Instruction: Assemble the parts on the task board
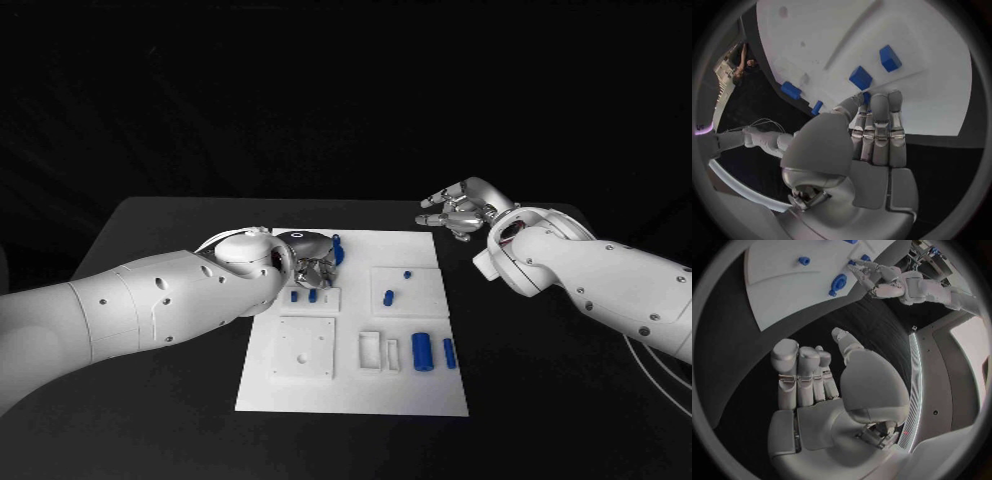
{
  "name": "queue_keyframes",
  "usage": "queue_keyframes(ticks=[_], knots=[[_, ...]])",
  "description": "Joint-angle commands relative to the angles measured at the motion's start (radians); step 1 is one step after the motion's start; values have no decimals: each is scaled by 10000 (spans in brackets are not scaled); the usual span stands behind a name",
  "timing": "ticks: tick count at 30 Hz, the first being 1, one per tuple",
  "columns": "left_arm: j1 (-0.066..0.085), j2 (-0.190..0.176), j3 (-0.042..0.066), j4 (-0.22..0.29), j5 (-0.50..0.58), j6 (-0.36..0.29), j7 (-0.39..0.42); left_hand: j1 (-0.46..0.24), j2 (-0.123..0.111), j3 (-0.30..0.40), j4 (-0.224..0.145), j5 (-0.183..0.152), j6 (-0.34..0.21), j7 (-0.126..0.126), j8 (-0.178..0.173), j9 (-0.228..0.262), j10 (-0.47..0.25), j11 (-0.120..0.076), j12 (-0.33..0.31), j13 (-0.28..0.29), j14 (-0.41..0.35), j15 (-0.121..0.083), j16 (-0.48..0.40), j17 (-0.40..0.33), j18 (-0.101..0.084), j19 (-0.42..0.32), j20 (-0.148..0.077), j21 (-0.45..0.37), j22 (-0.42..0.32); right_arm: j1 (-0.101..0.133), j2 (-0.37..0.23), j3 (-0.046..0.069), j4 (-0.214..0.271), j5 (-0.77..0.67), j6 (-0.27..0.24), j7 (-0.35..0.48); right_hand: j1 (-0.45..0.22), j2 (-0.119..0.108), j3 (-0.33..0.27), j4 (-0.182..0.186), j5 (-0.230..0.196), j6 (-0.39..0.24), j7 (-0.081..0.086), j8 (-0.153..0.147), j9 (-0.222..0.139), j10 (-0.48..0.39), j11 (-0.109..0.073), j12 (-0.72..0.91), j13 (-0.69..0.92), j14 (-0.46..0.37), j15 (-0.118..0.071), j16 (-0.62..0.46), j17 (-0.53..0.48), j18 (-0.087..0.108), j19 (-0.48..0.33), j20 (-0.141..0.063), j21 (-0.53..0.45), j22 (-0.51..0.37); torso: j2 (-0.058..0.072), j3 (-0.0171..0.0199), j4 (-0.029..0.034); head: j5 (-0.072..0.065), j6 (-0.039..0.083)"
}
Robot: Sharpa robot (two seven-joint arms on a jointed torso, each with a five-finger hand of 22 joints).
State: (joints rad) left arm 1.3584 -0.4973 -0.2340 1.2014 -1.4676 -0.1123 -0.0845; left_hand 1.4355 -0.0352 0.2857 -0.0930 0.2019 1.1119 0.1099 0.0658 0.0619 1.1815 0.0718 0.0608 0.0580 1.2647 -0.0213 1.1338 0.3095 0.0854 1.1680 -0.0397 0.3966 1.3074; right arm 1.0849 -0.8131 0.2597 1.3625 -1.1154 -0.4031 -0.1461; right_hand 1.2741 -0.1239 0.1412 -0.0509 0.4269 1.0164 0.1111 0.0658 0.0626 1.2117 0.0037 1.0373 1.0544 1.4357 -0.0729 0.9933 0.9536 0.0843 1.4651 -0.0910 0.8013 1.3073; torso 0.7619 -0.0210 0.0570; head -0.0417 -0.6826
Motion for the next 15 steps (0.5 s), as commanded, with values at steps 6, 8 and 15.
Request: queue_keyframes(ticks=[6, 8, 15], knots=[[-81, 26, -53, -127, -69, -30, -94, 73, -87, 280, -36, 113, -328, 2, -45, 1, -229, 97, -33, -8, 75, 48, -31, -26, 247, -127, 25, 181, 243, -6, -3, 5, 24, -11, 113, 91, -93, 18, 44, -9, 29, 72, 0, -39, -2, -50, -27, -14, 19, -1, 17, -43, 6, 111, 437, 18, -32, 977, -6, -3, 13, -31, 0], [-81, 18, -53, -147, -69, -117, -91, 71, -118, 354, -32, 112, -329, 8, -50, -1, -239, 108, -36, -10, 84, 53, -39, -29, 272, -154, 38, 255, 242, -6, -4, 5, 24, -11, 112, 92, -93, 18, 44, -9, 29, 72, 0, -39, -2, -50, -27, -14, 19, -1, 17, -43, 6, 111, 437, 18, -32, 977, -7, -5, 12, -33, 5], [-82, 2, -51, -188, -69, -317, -66, 93, -119, 434, -28, 111, -337, 9, -45, 1, -237, 118, -37, -10, 106, 72, -43, -29, 312, -175, 57, 343, 240, -6, -4, 5, 22, -11, 107, 96, -93, 18, 44, -9, 29, 72, 0, -39, -2, -50, -27, -14, 19, -1, 17, -43, 6, 111, 437, 18, -32, 977, -7, -8, 13, -40, 24]])
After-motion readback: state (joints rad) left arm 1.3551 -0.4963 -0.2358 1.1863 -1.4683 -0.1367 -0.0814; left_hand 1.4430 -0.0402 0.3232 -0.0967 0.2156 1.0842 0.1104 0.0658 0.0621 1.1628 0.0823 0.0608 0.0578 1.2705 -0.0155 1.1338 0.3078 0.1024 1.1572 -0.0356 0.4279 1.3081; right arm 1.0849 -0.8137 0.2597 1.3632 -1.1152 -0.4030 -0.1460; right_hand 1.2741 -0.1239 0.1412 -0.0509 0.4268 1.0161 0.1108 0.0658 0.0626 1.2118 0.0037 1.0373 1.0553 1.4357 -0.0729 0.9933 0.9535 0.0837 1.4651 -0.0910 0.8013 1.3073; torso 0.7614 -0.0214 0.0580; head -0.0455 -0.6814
